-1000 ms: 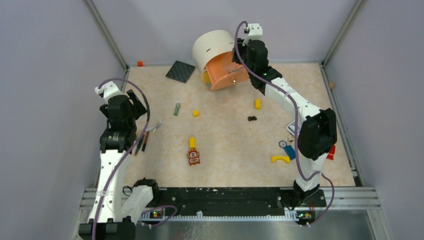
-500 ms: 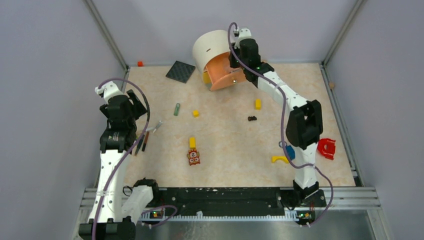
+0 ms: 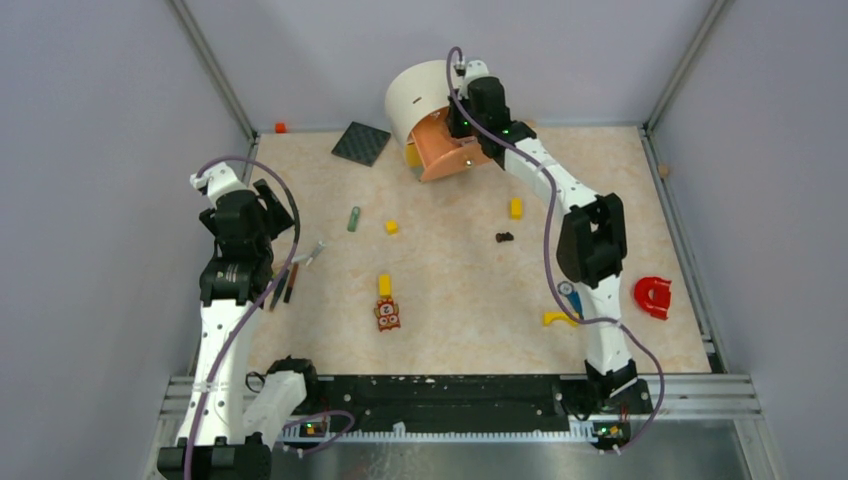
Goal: Organize the makeup
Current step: Place the makeup tool in the drawer.
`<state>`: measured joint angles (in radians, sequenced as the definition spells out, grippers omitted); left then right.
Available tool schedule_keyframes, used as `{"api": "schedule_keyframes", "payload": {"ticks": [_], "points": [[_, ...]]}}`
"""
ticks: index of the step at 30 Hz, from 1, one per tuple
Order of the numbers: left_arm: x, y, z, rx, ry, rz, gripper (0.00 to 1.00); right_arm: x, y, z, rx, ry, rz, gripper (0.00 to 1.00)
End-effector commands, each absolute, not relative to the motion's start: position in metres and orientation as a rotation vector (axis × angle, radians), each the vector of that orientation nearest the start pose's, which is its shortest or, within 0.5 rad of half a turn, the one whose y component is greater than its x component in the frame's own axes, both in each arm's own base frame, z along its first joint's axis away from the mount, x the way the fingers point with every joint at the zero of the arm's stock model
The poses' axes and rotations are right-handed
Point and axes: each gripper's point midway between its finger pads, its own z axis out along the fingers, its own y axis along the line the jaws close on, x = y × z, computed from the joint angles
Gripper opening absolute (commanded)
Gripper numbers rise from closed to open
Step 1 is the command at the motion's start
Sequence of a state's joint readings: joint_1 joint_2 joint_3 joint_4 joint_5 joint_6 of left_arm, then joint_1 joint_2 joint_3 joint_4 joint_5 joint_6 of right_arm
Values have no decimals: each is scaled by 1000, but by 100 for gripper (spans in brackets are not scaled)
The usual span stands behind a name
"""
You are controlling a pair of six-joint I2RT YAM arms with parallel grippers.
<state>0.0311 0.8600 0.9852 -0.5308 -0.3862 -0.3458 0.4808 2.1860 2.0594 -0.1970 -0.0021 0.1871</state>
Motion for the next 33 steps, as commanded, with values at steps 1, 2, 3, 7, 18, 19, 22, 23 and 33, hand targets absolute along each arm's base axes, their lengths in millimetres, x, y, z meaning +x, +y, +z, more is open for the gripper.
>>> {"api": "schedule_keyframes", "payload": {"ticks": [1,2,3,7,18,19,22,23,33], "points": [[292,63,278,-602,1820,171,83,578,311,256,-294,1867,493,9],[292,63,278,-602,1819,172,83,579,311,254,-297,1871,494,9],[292,62,278,-602,1819,171,83,579,312,252,-301,1875,494,9],[291,62,278,-601,1819,170,83,581,312,248,-302,1884,489,9],[292,62,278,-602,1821,169,83,573,308,295,-315,1776,499,9],[292,62,278,-601,1820,167,83,571,308,304,-318,1754,507,9],[292,62,278,-599,1820,167,83,561,309,329,-334,1706,536,9],[292,62,278,-599,1820,167,83,558,309,337,-338,1690,544,9],[296,59,274,-579,1833,155,84,514,304,385,-367,1608,571,8]]}}
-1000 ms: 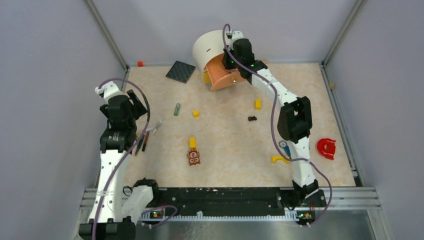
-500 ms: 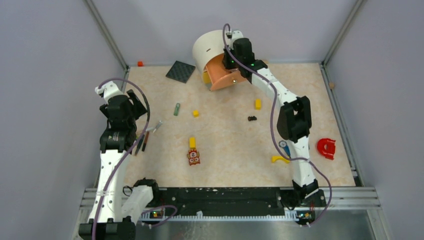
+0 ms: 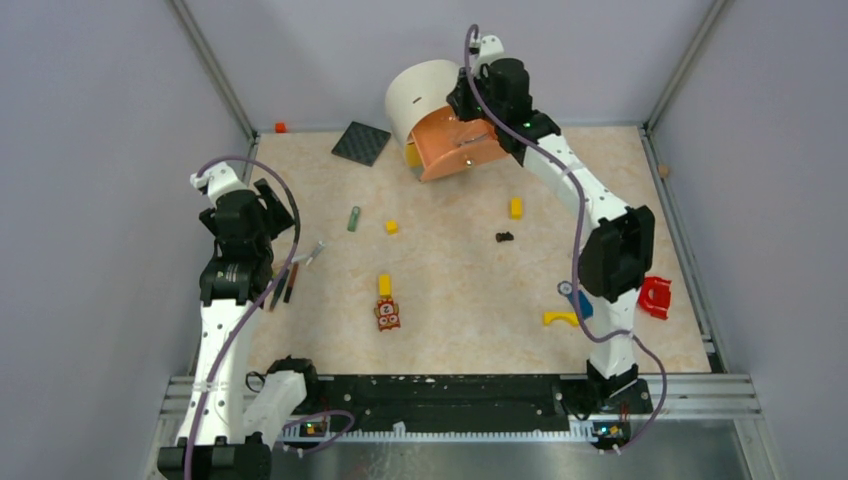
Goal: Organize the makeup
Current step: Place the makeup tool in the drawer.
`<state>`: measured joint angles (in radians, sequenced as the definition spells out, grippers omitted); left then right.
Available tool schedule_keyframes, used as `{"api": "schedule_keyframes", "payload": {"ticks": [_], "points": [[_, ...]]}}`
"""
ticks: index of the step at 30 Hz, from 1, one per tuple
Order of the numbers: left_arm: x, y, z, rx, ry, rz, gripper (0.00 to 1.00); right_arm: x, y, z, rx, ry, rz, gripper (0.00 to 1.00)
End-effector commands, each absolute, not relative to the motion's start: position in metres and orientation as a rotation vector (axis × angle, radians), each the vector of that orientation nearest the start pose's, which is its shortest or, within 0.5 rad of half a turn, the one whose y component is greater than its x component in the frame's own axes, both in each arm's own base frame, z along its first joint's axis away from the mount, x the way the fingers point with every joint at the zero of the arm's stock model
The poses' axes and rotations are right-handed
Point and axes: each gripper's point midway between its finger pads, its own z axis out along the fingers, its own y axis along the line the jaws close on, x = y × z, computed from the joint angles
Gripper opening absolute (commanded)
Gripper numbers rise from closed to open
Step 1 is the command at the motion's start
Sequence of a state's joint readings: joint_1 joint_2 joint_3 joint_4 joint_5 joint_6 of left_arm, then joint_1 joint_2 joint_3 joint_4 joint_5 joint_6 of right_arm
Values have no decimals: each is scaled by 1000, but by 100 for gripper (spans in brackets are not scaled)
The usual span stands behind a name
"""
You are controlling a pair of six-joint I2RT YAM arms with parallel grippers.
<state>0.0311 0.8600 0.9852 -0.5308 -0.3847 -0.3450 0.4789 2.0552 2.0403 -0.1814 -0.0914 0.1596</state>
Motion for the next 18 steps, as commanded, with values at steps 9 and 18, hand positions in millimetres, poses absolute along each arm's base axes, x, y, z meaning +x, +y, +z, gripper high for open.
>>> {"api": "schedule_keyframes", "payload": {"ticks": [9,18], "points": [[321,40,241,-476,2006,89,83,428,323,383,-402,1577,676,4],[351,-9,196,-414,2202,-125,79,334,327,293,-340,1721,859,11]]}}
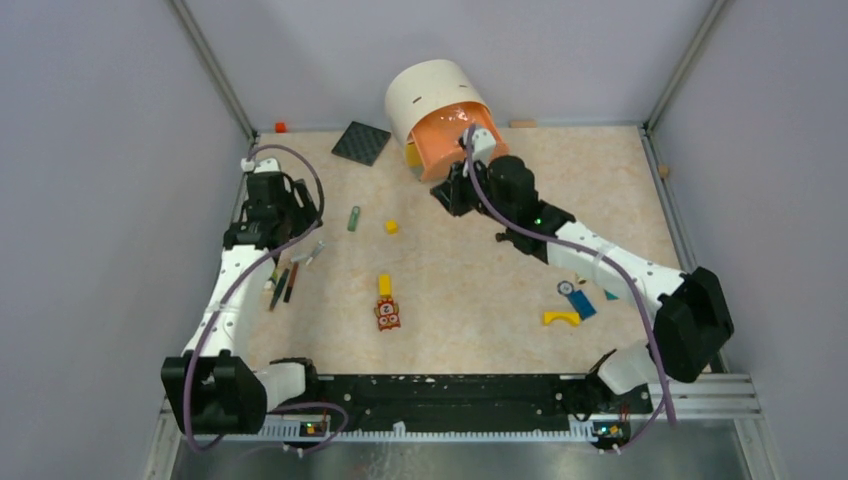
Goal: Organize the makeup
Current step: Place the makeup tool in the drawer, then pick up the lipstick at the center of the board.
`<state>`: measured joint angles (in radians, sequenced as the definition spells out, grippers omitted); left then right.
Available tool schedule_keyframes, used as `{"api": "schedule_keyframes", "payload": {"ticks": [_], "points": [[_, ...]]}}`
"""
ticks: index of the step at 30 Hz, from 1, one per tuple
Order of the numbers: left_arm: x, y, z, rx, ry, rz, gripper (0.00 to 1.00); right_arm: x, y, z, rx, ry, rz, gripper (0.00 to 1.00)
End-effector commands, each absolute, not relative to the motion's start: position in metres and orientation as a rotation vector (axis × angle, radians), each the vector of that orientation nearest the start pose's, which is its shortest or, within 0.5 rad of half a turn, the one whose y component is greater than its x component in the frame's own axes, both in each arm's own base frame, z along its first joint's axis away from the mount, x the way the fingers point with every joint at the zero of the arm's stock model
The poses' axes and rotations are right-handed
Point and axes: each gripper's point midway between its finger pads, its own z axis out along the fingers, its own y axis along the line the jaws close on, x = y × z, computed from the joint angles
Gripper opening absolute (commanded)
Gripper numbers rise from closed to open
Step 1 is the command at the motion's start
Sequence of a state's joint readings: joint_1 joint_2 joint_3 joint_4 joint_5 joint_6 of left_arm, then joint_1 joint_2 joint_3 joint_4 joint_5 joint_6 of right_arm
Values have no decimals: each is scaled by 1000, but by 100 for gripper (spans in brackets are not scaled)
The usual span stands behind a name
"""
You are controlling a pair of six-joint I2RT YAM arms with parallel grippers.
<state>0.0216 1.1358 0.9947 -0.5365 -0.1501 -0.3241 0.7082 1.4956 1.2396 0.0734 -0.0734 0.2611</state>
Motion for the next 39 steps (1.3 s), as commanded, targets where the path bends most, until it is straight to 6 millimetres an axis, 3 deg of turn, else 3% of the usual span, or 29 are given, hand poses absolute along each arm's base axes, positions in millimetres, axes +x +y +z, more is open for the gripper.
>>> {"api": "schedule_keyframes", "payload": {"ticks": [1,9,17,20,26,31,35,39], "points": [[357,-15,190,-411,2222,-126,80,328,321,283,-315,1739,867,11],[414,-44,138,-435,2260,-85,80,286,289,234,-271,1849,884,11],[464,-37,94,-352,2330,70,79,260,263,217,-328,1912,813,12],[471,-34,71,-333,2380,117,77,256,252,216,-320,1907,780,12],[476,-43,45,-284,2429,81,72,253,243,212,-304,1926,747,12],[470,-45,29,-279,2471,79,56,254,243,209,-301,1934,742,12],[466,-49,25,-282,2488,55,39,255,243,210,-297,1934,741,12],[462,-56,25,-277,2494,40,30,256,240,209,-284,1934,719,12]]}}
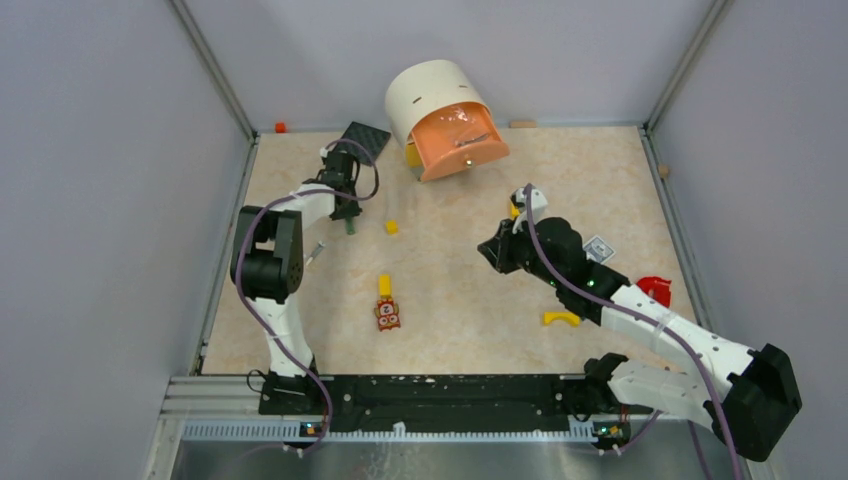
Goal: Organize the makeup
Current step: Pick up the lipstick at the center of the board.
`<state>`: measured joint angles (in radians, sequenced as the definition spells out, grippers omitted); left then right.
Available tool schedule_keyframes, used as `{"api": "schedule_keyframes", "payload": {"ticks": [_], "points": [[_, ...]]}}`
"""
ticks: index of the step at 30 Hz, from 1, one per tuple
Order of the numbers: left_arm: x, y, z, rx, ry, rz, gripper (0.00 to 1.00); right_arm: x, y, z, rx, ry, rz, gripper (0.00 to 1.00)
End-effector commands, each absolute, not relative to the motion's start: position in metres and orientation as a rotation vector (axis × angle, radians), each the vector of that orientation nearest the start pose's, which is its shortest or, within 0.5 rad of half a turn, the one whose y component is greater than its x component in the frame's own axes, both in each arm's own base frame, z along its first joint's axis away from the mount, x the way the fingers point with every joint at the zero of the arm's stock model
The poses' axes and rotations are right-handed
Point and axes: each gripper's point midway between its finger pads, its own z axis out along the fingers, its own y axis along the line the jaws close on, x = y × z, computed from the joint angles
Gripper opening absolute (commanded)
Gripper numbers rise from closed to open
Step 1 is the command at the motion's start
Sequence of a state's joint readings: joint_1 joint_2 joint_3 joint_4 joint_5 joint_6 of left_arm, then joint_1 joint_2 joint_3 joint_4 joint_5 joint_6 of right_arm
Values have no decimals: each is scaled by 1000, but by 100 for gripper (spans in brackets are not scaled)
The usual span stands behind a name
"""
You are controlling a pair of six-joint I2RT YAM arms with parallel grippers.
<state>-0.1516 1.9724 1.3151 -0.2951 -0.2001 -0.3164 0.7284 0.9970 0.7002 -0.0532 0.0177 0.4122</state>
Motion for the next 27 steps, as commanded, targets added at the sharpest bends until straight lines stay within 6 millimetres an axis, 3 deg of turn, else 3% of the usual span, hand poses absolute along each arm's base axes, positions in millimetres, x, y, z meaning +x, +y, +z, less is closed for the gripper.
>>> {"api": "schedule_keyframes", "payload": {"ticks": [1,5,8,13,17,21,27], "points": [[461,-57,26,-278,2495,34,26,257,239,208,-283,1937,714,12],[463,-66,37,-269,2481,2,17,257,237,208,-276,1937,709,12],[467,-72,59,-269,2464,-15,14,257,235,209,-269,1934,700,12],[474,-94,137,-175,2320,67,9,256,229,210,-263,1933,675,12],[480,-148,217,53,2109,31,9,255,225,211,-259,1934,660,11],[484,-182,286,170,1940,-23,10,252,219,212,-241,1927,651,10],[499,-204,346,337,1741,18,12,249,214,214,-223,1920,652,10]]}}
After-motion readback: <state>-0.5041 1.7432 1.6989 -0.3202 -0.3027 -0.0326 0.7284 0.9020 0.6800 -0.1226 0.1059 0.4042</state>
